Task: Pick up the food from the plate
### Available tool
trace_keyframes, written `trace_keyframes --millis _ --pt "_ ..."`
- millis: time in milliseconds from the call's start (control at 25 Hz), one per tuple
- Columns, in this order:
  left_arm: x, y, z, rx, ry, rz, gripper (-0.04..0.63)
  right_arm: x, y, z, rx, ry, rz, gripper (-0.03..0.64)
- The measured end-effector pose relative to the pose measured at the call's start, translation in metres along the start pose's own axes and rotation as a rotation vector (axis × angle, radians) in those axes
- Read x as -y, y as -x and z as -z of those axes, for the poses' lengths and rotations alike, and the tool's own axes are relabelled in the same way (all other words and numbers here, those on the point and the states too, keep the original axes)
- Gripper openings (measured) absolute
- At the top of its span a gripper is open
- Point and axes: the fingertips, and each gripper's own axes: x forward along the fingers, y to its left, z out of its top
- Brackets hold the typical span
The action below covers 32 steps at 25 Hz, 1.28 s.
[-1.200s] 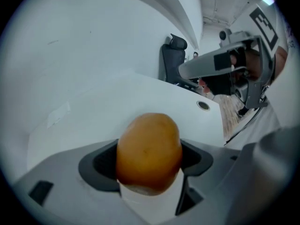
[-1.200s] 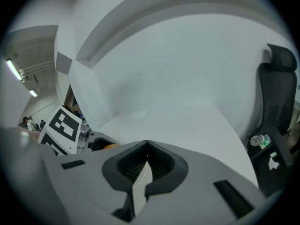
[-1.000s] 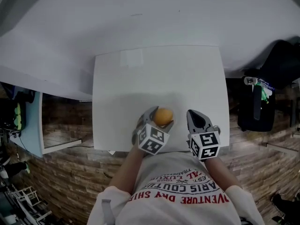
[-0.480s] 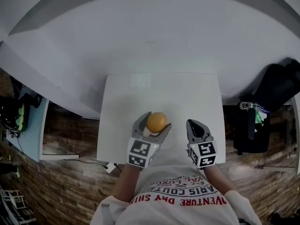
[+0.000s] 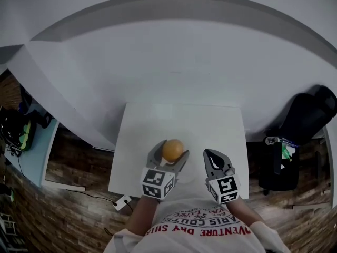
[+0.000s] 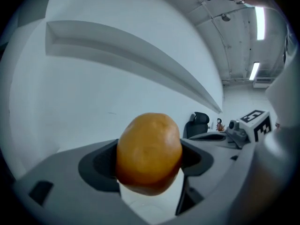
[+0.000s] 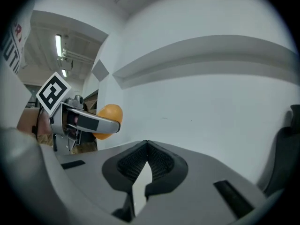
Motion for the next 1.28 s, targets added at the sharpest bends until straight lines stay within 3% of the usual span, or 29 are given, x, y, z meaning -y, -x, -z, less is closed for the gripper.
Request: trace_keyframes --millis 240,800,1280 --pt "0.010 0.003 -0.007 0.017 -0.006 0.006 0.362 0.004 0.006 -0.007 0.018 -0.007 0.001 0.011" --pt "0.037 0.001 0.004 -0.029 -0.126 0.011 0.362 0.016 0.025 0.004 0.022 -0.066 0.053 0.011" --pt "0.035 -0.005 0.008 -0.048 -0.136 0.015 0.362 0.024 0.022 0.009 0.021 -0.089 0.080 0.011"
